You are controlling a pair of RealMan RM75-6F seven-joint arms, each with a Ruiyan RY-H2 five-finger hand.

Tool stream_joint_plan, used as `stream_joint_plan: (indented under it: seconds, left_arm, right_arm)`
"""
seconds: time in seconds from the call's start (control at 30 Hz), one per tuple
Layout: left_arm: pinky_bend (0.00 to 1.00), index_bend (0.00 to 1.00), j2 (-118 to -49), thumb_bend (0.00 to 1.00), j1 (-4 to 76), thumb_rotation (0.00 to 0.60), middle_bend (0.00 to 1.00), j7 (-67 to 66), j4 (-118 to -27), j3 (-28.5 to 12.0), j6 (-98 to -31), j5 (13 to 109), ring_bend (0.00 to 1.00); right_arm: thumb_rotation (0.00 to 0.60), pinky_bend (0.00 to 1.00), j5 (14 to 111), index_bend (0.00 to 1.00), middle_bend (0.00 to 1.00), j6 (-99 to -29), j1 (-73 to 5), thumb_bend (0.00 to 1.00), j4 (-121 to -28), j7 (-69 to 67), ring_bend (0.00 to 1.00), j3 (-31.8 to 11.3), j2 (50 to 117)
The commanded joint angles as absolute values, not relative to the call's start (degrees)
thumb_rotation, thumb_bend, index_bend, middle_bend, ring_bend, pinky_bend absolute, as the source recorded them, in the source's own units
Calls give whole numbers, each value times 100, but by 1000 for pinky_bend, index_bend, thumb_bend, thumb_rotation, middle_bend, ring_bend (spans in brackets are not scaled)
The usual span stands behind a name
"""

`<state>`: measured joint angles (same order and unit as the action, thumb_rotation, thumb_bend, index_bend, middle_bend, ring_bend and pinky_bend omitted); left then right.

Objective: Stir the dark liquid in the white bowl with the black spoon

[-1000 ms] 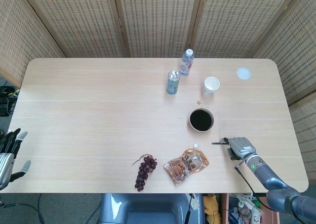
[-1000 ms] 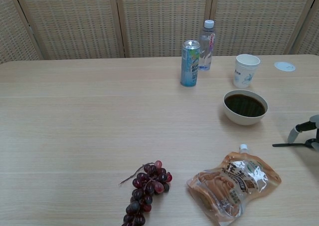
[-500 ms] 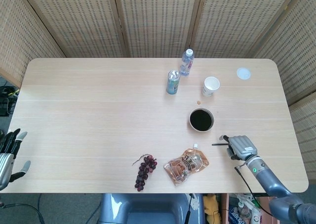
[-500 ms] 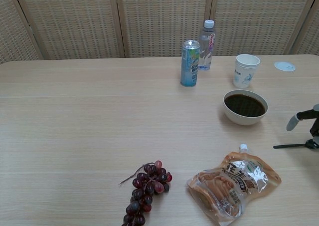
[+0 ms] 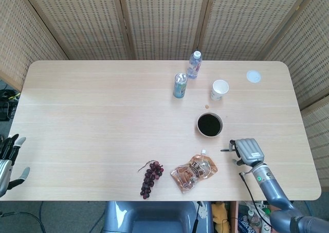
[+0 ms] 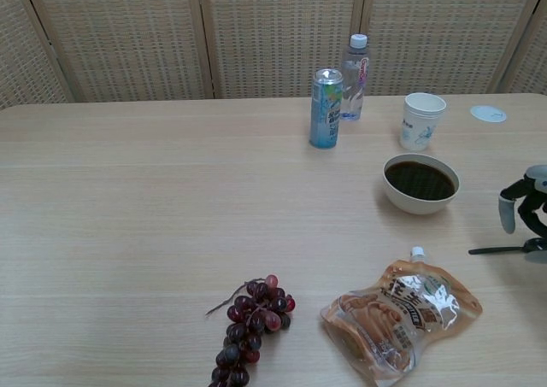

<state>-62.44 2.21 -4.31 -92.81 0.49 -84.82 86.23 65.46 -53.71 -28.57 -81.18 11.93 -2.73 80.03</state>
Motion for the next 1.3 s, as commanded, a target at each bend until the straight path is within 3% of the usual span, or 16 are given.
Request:
stream_joint_plan:
  seconds: [0.03,0.5,1.3]
  left_arm:
    - [0,0,-6255,364,210,600,0,-399,-9243,55,-8483,8617,0]
    - [0,0,-6303,364,199,600,0,-239,-9034,54,-8440,8575,0]
    - [0,0,-6275,364,210,600,0,-110,-9009,103,-8357,8613,0]
  right_arm:
    - [600,1000,6484,560,859,-5323,-2890,370,-8008,1259,950,-315,8113]
    - [600,1000,6185,594,935,-5061,-3083,497,-7444,1521,1000,-463,8655]
    - [600,1000,6039,594,935,-5081,-3091,498,-6969,1718,1000,-515,9029]
